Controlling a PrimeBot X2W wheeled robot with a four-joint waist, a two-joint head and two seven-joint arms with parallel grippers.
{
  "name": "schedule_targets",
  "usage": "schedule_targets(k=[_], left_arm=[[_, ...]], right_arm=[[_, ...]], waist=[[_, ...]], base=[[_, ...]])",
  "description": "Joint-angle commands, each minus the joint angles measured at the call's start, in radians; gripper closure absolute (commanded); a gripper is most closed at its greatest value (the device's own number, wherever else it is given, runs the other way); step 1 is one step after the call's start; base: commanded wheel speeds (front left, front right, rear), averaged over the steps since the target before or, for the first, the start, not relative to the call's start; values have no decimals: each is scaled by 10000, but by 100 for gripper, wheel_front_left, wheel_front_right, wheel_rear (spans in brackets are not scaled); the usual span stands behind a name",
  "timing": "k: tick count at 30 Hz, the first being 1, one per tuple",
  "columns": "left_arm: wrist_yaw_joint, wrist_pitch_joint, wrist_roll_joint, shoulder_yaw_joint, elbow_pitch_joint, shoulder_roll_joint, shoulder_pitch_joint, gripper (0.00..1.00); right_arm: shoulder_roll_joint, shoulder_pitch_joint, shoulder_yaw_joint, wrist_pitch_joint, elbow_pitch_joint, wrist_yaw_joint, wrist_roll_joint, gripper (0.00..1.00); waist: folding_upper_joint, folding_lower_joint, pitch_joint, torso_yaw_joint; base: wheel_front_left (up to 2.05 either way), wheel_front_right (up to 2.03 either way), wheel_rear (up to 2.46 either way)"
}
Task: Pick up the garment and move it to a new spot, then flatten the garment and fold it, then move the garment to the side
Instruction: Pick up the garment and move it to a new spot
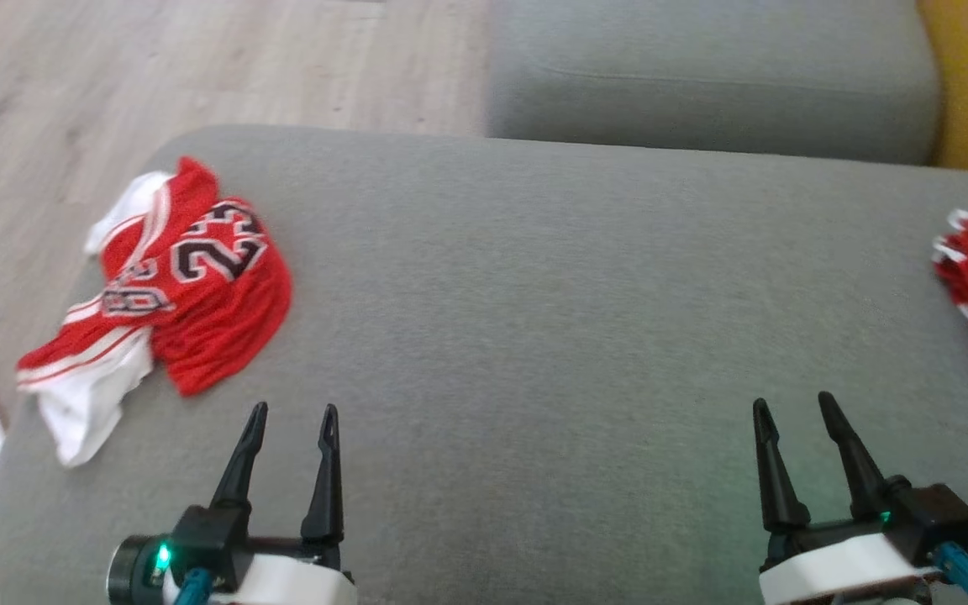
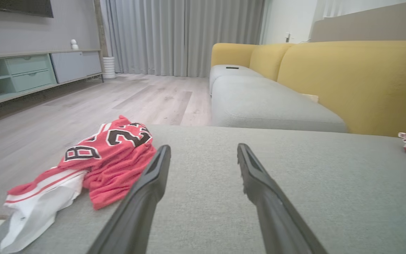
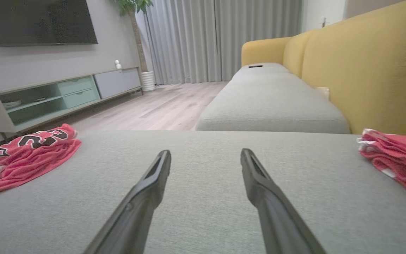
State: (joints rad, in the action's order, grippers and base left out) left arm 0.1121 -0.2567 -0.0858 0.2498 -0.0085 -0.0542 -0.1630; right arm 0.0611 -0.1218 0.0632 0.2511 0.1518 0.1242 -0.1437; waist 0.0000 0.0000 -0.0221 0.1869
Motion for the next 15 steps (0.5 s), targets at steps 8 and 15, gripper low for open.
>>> schedule_targets(k=[8, 15], left_arm=[[-88, -51, 213, -690, -252, 40, 233, 0], [-179, -51, 341, -973, -283, 33, 85, 0]], right_arm=[[-79, 142, 252, 107, -211, 65, 61, 0], [-103, 152, -208, 107, -173, 65, -82, 0]], waist=[[0, 0, -44, 1911], [0, 0, -63, 2723]], base=[[0, 0, 0], [0, 0, 0]])
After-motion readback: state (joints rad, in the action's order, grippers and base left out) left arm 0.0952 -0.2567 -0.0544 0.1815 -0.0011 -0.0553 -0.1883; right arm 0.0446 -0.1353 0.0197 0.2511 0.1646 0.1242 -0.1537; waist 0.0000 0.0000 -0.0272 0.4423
